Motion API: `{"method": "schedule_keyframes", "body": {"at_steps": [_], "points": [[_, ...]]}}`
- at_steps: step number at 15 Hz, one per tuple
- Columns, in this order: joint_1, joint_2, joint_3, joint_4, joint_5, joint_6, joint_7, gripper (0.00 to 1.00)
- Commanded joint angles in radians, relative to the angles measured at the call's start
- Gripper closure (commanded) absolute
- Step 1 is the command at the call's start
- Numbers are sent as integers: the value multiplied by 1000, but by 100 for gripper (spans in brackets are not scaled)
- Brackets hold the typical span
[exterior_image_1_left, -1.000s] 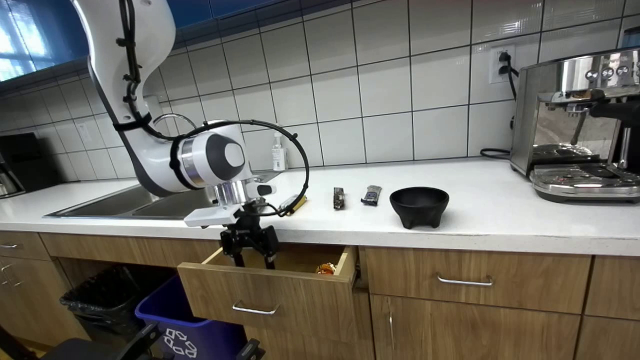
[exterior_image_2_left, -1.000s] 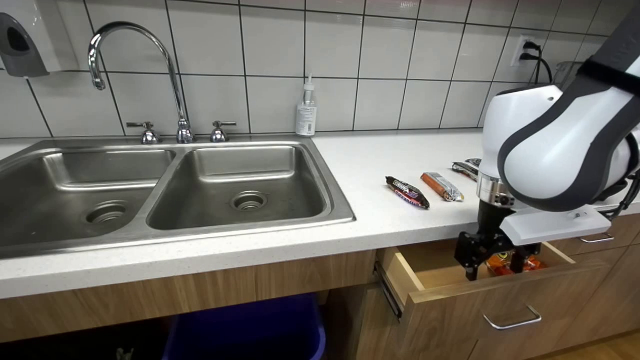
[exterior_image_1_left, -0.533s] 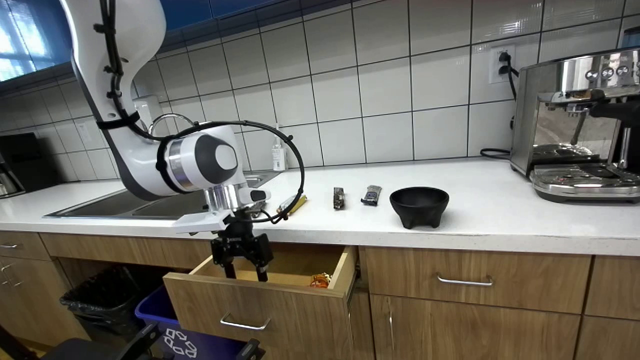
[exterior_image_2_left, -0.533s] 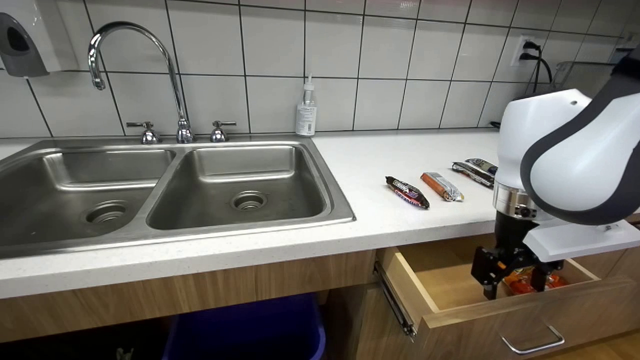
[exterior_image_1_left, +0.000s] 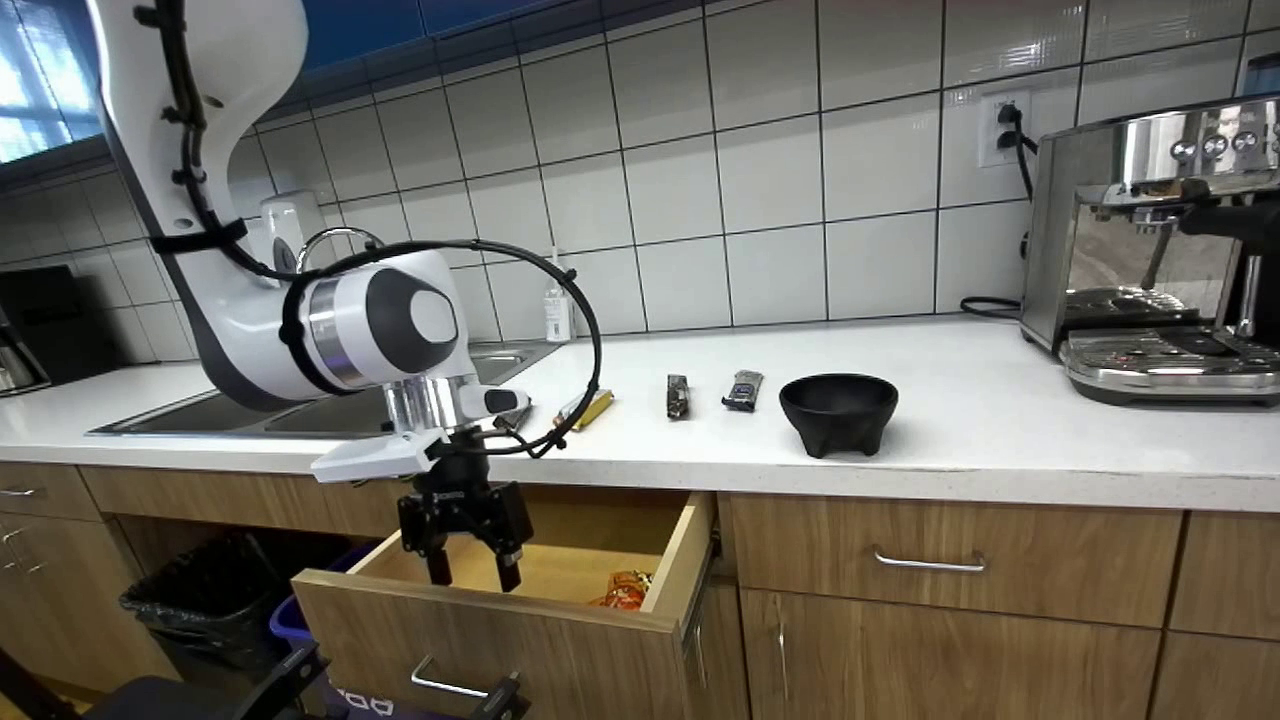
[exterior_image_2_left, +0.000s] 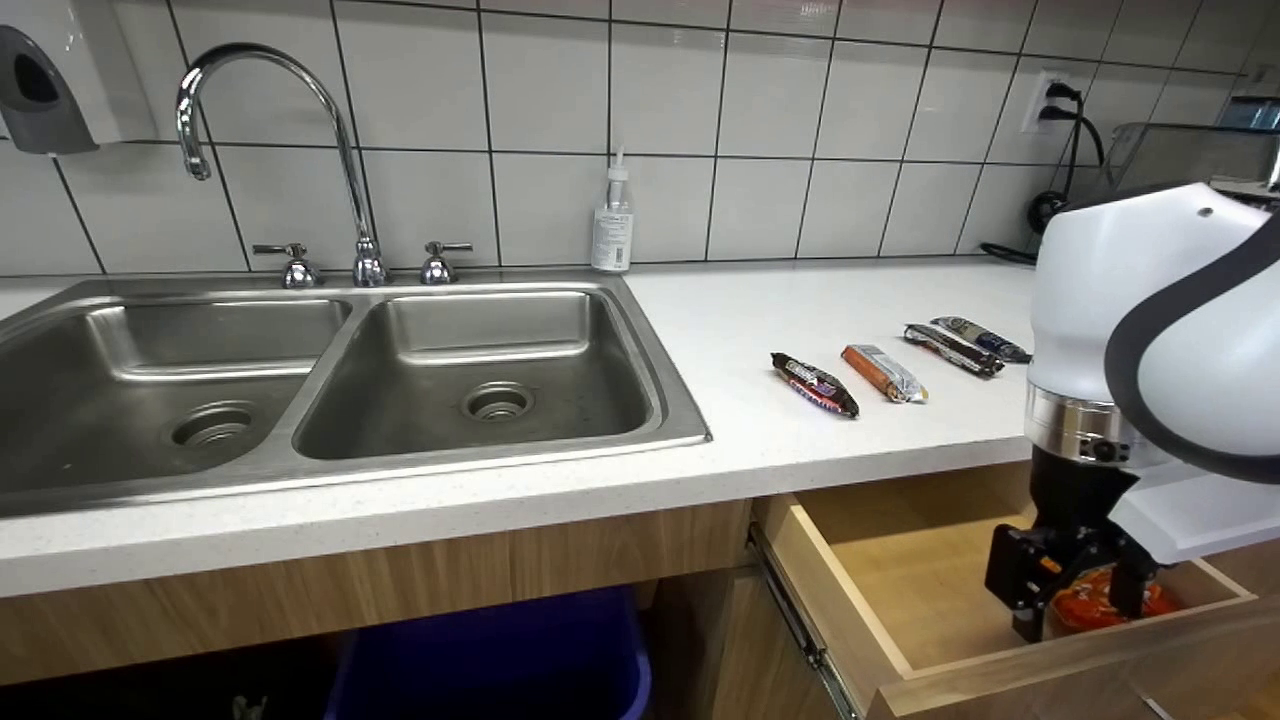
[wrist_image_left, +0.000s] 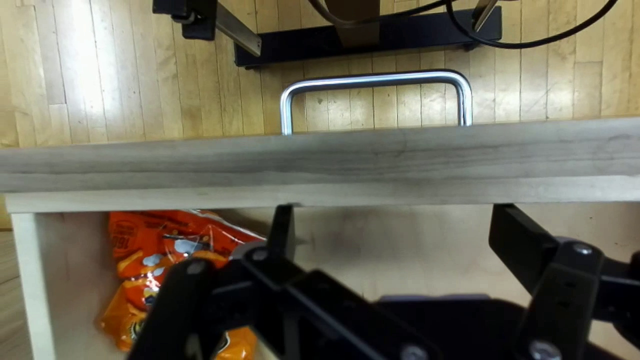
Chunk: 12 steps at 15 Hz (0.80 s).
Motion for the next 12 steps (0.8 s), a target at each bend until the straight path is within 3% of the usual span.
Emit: {"method": "schedule_keyframes", "body": {"at_steps": [1, 12], "points": [[5, -82, -14, -56, -46, -56, 16, 0], [-52, -290, 23, -99, -97, -264, 19, 0]]}}
